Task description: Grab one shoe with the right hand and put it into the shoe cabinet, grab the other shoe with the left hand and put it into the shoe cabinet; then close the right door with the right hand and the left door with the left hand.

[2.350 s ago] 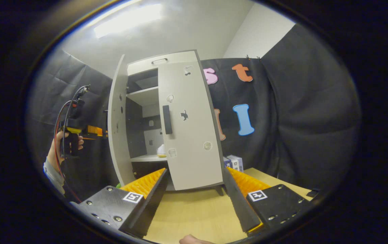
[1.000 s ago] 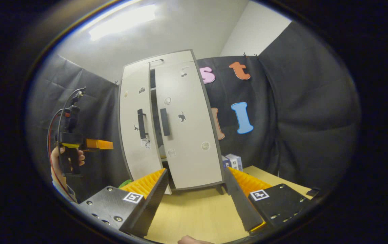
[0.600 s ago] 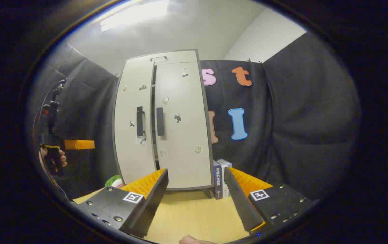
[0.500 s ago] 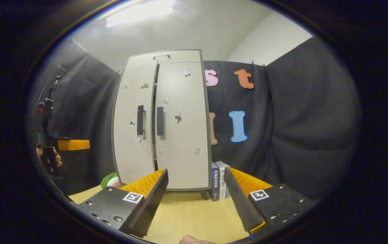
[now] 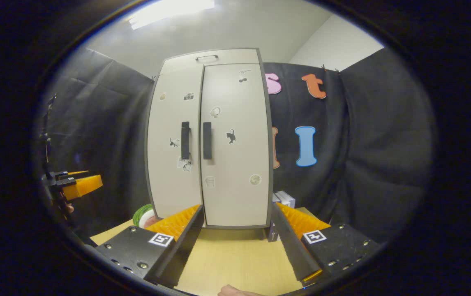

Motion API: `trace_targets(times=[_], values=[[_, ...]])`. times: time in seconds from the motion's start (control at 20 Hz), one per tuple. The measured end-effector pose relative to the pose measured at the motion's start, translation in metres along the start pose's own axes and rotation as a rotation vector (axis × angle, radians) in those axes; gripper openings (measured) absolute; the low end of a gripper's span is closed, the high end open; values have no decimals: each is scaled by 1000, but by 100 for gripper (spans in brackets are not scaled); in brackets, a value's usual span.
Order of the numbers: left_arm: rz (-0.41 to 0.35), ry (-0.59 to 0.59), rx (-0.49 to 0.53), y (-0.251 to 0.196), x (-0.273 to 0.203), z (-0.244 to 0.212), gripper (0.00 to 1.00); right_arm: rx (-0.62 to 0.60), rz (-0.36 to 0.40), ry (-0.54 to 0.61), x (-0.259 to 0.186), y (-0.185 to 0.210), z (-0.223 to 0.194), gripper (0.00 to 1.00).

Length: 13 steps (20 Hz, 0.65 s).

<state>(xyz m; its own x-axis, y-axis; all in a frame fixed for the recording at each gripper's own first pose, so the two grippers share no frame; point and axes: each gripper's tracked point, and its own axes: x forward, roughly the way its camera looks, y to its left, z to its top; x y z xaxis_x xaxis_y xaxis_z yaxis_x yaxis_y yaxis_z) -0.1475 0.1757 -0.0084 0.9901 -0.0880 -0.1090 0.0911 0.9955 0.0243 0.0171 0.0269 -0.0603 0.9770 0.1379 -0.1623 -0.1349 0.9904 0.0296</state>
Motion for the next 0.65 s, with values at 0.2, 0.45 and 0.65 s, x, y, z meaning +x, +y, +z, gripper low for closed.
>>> trace_targets(times=[0.2, 0.45, 0.65], values=[[0, 9, -13, -2, -7, 3, 95, -19, 2, -13, -1, 2, 14, 99], [-15, 18, -19, -10, -8, 2, 95, -36, 13, -36, -19, 6, 32, 99], [-16, 19, -23, -11, -7, 3, 95, -41, 11, -45, -24, 5, 32, 99]])
